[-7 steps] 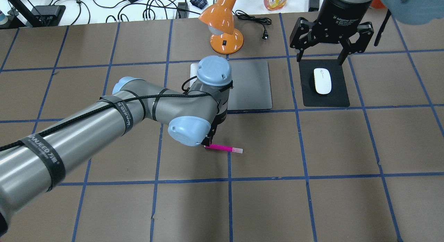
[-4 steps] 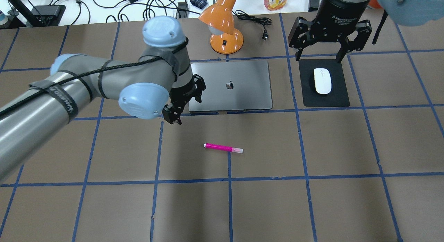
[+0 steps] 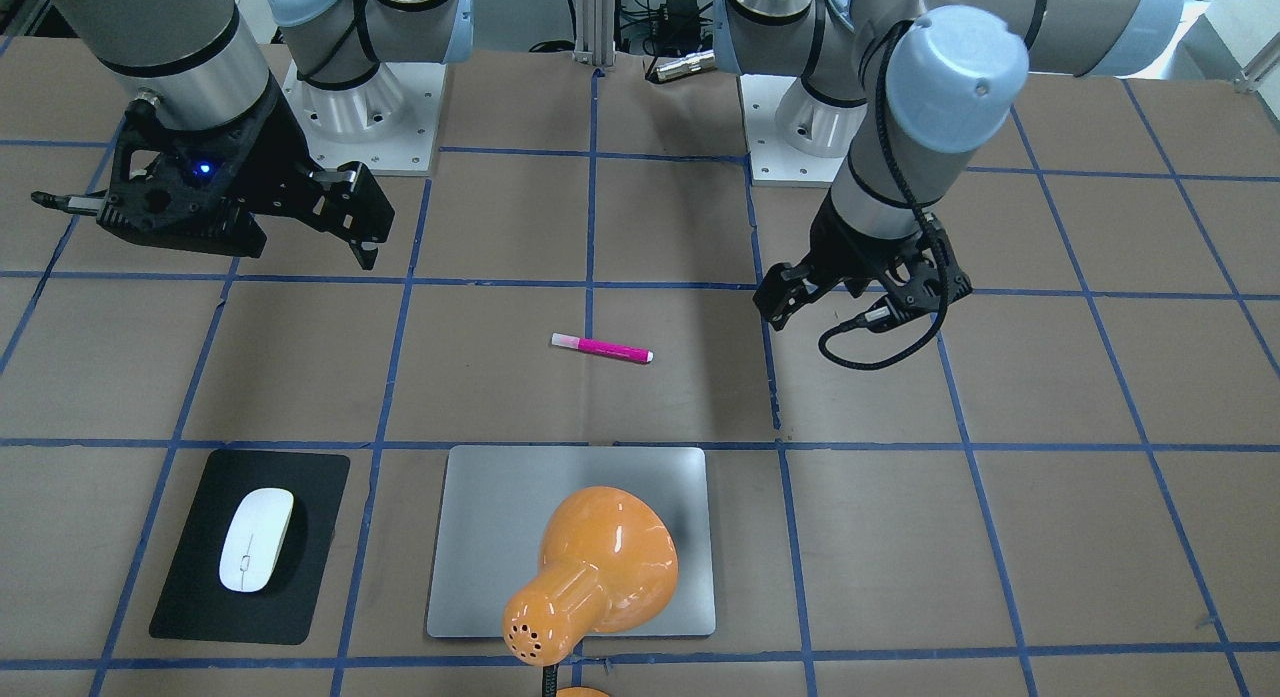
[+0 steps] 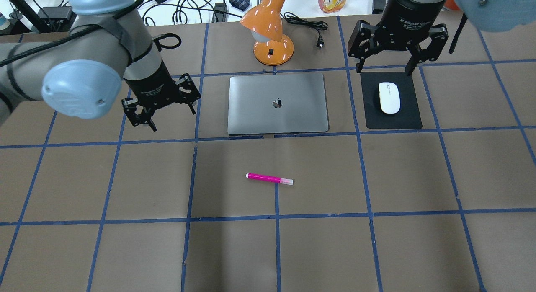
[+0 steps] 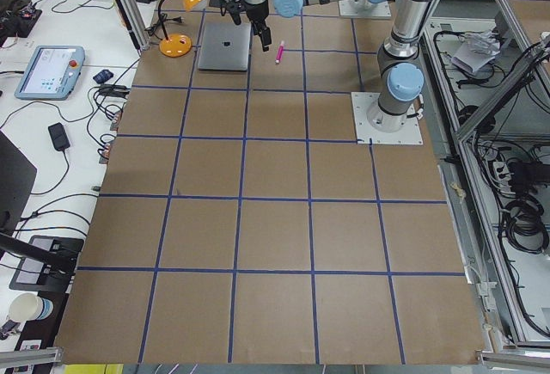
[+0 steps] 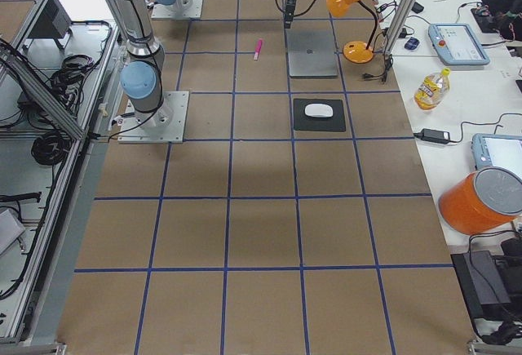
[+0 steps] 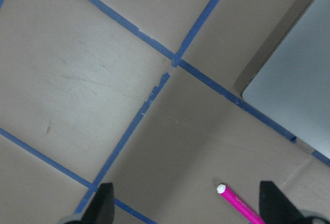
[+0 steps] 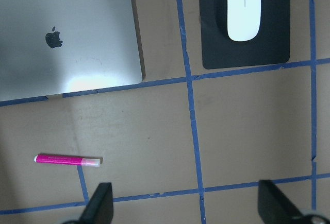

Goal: Place pen and mouse around notebook

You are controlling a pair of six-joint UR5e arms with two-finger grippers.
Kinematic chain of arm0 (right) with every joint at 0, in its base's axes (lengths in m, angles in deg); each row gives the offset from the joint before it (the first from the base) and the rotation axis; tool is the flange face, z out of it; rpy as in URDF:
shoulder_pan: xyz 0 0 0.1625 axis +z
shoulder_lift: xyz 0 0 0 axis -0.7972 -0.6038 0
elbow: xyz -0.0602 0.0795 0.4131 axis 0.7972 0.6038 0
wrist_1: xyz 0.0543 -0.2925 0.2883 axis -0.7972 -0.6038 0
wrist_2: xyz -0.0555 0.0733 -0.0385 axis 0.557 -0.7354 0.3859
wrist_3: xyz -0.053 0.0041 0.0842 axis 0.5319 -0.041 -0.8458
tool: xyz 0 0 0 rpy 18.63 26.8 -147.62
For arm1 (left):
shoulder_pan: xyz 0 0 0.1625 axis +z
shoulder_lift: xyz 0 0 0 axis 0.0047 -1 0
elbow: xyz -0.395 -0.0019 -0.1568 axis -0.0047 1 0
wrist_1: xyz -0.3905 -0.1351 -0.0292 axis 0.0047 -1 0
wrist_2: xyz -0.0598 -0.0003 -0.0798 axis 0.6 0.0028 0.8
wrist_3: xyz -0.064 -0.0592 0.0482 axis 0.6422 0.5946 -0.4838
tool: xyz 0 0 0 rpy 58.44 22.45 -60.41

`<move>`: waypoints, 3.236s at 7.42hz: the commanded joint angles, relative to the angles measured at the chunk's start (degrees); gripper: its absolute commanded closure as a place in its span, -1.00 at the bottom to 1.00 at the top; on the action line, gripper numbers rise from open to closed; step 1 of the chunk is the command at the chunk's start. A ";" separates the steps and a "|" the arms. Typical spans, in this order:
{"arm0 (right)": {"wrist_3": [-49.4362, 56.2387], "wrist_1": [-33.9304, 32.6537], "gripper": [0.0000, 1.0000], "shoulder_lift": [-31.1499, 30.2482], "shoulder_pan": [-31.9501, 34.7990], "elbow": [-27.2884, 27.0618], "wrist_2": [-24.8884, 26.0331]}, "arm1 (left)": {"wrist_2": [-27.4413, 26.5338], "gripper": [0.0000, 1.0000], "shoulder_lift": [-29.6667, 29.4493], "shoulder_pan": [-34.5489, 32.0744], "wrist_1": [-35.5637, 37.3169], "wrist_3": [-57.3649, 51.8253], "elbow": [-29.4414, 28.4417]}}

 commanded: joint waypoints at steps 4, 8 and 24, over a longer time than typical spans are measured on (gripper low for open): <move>0.16 0.00 -1.00 0.21 0.00 0.12 0.02 | 1.74 -1.00 7.50 0.39 -5.38 -20.05 -1.26; 0.33 0.00 -1.00 0.04 -0.09 0.12 0.11 | -0.54 -1.00 8.56 0.39 -6.44 -25.87 -1.17; 0.25 0.17 -1.00 -0.05 -0.09 0.21 0.20 | -0.63 -1.00 3.81 0.83 -7.67 -24.46 -6.80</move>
